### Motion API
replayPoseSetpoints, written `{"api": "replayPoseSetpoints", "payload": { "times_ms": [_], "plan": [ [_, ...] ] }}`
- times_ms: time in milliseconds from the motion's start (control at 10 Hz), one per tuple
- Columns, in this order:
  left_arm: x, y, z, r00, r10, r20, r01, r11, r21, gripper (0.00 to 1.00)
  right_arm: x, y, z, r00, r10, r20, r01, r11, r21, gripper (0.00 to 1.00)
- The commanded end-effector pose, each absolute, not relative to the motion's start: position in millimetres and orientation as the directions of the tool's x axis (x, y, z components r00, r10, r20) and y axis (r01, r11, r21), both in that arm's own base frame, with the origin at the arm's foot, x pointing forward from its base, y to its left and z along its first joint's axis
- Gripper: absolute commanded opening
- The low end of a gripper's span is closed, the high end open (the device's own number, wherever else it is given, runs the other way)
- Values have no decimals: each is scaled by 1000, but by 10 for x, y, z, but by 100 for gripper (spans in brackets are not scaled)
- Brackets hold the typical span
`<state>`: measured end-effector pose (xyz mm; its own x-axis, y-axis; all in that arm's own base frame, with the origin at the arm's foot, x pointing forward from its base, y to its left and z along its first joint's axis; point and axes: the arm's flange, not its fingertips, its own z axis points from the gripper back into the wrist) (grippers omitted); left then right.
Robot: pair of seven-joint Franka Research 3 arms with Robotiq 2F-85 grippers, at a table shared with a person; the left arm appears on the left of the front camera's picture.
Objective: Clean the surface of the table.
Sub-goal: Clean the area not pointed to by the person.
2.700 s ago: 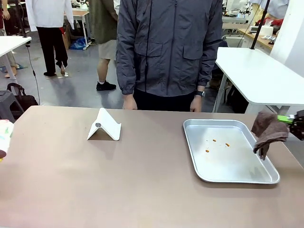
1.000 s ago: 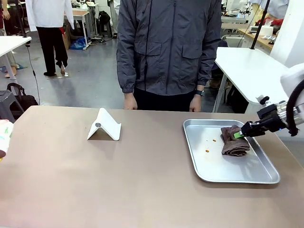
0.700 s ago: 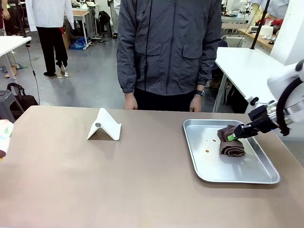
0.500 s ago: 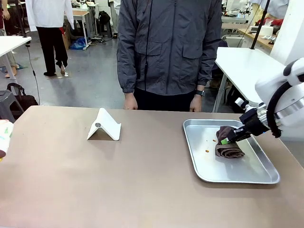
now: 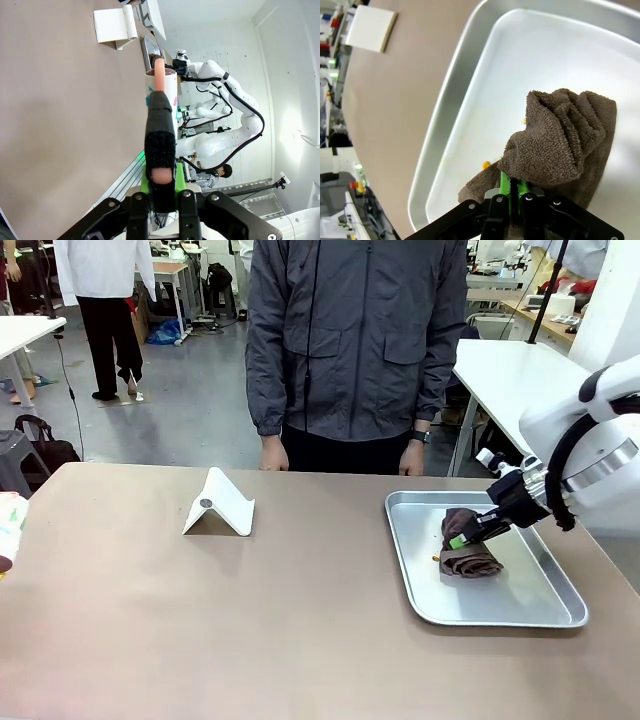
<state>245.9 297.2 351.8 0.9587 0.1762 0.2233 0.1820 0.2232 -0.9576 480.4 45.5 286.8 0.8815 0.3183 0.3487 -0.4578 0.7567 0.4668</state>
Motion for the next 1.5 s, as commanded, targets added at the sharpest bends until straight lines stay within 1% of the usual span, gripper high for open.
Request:
{"api": "replayPoseSetpoints", "payload": {
  "times_ms": [0, 200, 400, 600, 800, 1000, 1200, 1400],
  "plan": [
    [2457, 2957, 3563, 958, 189, 214, 171, 220, -960, 20, 4683, 740, 2629, 854, 406, 327, -520, 702, 487, 6],
    [2457, 2957, 3563, 958, 189, 214, 171, 220, -960, 20, 4693, 938, 2578, 829, 452, 331, -560, 661, 500, 6],
    [2457, 2957, 3563, 958, 189, 214, 171, 220, -960, 20, 4727, 1044, 2574, 808, 462, 367, -590, 631, 504, 6],
    [2457, 2957, 3563, 958, 189, 214, 171, 220, -960, 20, 4883, 970, 2538, 816, 409, 409, -573, 663, 481, 6],
    [2457, 2957, 3563, 958, 189, 214, 171, 220, -960, 20, 5086, 769, 2547, 835, 286, 470, -511, 719, 471, 6],
    [2457, 2957, 3563, 958, 189, 214, 171, 220, -960, 20, 5190, 512, 2617, 848, 218, 482, -465, 744, 480, 6],
    [2457, 2957, 3563, 958, 189, 214, 171, 220, -960, 20, 5212, 178, 2730, 863, 152, 482, -414, 760, 501, 6],
    [2457, 2957, 3563, 958, 189, 214, 171, 220, -960, 20, 5109, -194, 2874, 877, 142, 459, -397, 752, 527, 6]
  ]
}}
